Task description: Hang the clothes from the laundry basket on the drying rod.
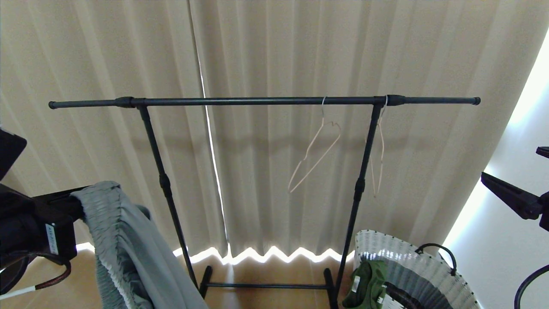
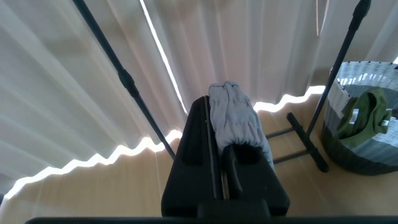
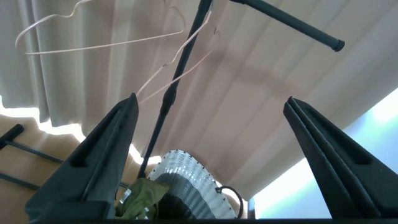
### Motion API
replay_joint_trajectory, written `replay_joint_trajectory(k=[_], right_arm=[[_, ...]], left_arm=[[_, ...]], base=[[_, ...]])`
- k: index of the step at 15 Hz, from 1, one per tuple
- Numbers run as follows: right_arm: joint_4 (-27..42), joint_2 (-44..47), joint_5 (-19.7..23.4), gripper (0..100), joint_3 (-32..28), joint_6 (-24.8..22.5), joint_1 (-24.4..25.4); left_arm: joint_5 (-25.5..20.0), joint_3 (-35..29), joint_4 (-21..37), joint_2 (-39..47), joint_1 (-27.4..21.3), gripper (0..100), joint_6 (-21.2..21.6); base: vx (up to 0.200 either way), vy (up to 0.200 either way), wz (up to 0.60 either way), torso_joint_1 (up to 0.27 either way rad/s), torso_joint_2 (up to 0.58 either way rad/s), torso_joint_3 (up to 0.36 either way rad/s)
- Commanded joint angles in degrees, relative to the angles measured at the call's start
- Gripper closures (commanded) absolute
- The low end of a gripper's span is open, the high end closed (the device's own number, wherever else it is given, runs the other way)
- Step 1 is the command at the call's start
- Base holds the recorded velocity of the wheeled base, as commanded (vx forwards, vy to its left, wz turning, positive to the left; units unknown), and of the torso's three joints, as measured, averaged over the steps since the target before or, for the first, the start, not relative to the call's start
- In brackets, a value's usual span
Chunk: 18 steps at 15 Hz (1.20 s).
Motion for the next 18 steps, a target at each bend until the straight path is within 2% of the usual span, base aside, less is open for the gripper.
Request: replay_joint_trajectory(k=[1,8,12,18], right_arm=[[-0.14,0.18,0.04,0,0.06,-0.01,0.04],[-0.14,0.62,0.04,0,0.06,0.08,-0.04],[-0.14,1.06,0.04,0,0.24,0.08,-0.04],[-0.14,2.12,0.04,0,0.24,0.87,0.04]], left_arm=[[0.02,-0.16,-0.06,0.18,0.01,100,-0.03],[0.02,-0.07,-0.15,0.36,0.01,100,0.32],[0.02,2.39,-4.1,0.44,0.01,100,0.32],[0.02,2.74,-4.54,1.23,0.98,100,0.14]], base=[[0.2,0.0,0.0,-0.002,-0.01,0.002],[0.2,0.0,0.0,0.007,0.0,0.003],[0.0,0.0,0.0,0.0,0.0,0.0],[0.0,0.0,0.0,0.0,0.0,0.0]])
